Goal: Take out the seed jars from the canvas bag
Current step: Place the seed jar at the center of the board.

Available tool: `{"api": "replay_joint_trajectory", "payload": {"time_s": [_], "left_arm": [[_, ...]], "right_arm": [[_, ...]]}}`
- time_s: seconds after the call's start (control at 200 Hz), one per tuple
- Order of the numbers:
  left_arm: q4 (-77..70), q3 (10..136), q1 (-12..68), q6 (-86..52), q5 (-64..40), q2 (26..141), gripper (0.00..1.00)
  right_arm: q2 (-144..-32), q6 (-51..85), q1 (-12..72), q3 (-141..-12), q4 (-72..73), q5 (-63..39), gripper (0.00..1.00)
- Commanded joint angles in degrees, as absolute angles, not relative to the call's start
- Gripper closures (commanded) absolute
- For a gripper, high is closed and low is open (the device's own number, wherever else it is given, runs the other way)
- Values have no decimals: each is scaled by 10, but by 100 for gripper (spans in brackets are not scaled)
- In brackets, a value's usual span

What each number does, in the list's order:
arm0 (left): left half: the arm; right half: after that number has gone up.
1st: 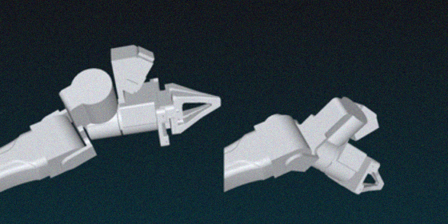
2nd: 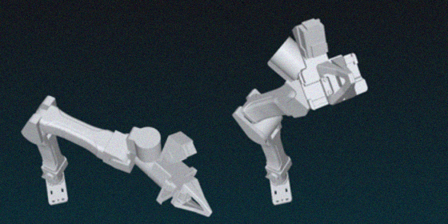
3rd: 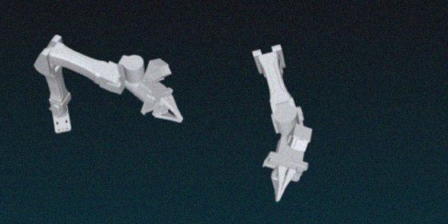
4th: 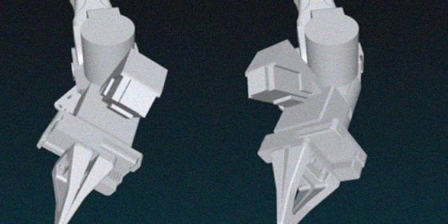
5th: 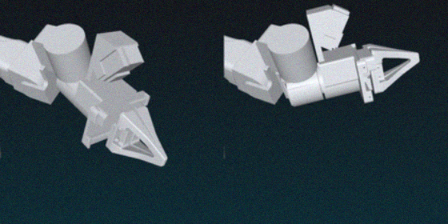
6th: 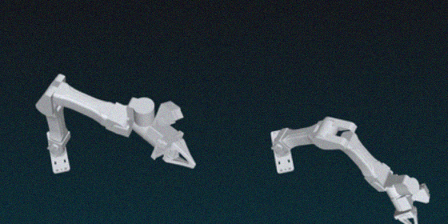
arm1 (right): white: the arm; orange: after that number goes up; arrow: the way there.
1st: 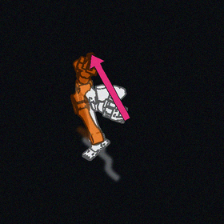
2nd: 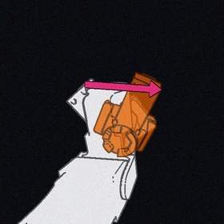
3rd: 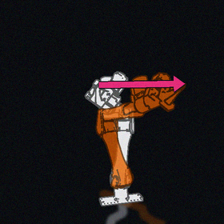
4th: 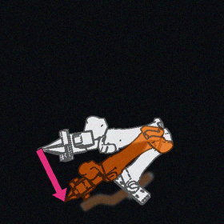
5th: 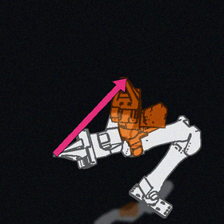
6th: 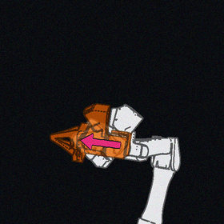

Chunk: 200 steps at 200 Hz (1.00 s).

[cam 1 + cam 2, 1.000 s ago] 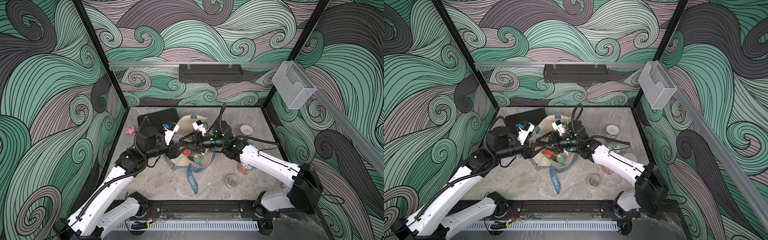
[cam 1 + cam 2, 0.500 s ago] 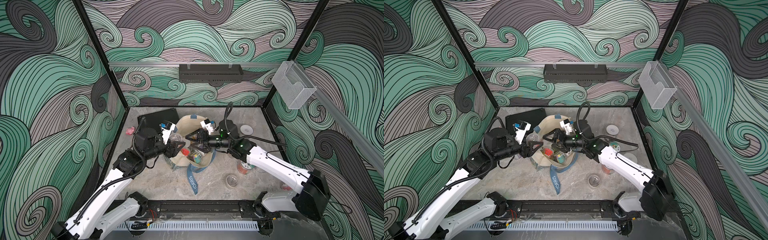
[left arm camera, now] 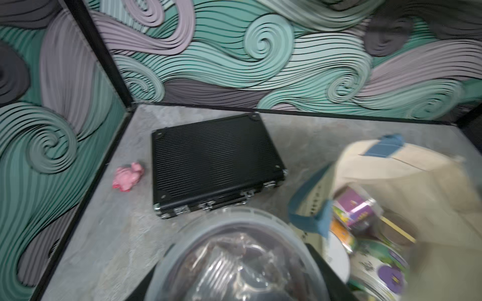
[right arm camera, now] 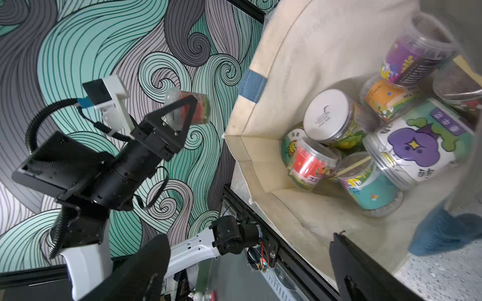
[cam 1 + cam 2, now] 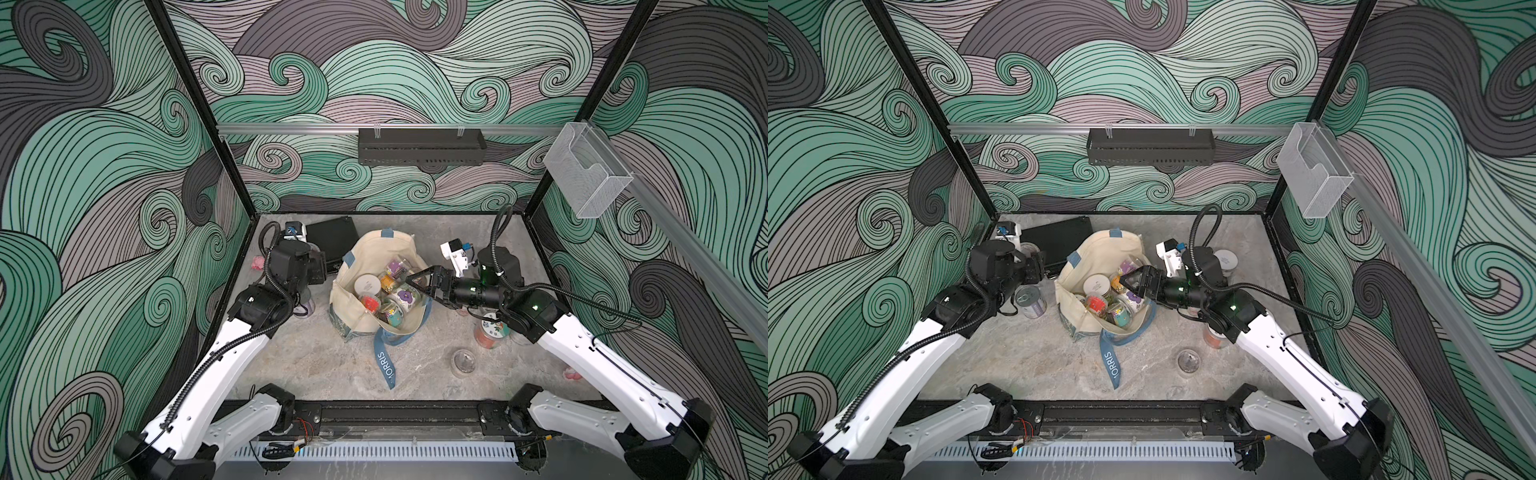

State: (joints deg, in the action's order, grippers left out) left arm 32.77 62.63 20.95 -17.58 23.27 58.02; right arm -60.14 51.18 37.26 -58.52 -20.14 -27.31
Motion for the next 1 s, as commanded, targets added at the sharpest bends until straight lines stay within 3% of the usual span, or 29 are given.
{"api": "replay_joint_trajectory", "payload": {"time_s": [0.0,0.385,0.705,0.996], "left_arm": [[340,645,159,-221,302,596,54],[299,591,-37,-316,270,696,54],[281,562,-92,-393,257,824,53],[274,553,-116,-440,173,898,52]], "right_arm": [[-584,471,366,-577,-249,-260,1],[-552,455,348,-558,-269,-277,1],[-550,453,341,-553,-269,-286,1],[-552,447,334,-553,-275,-294,1]]}}
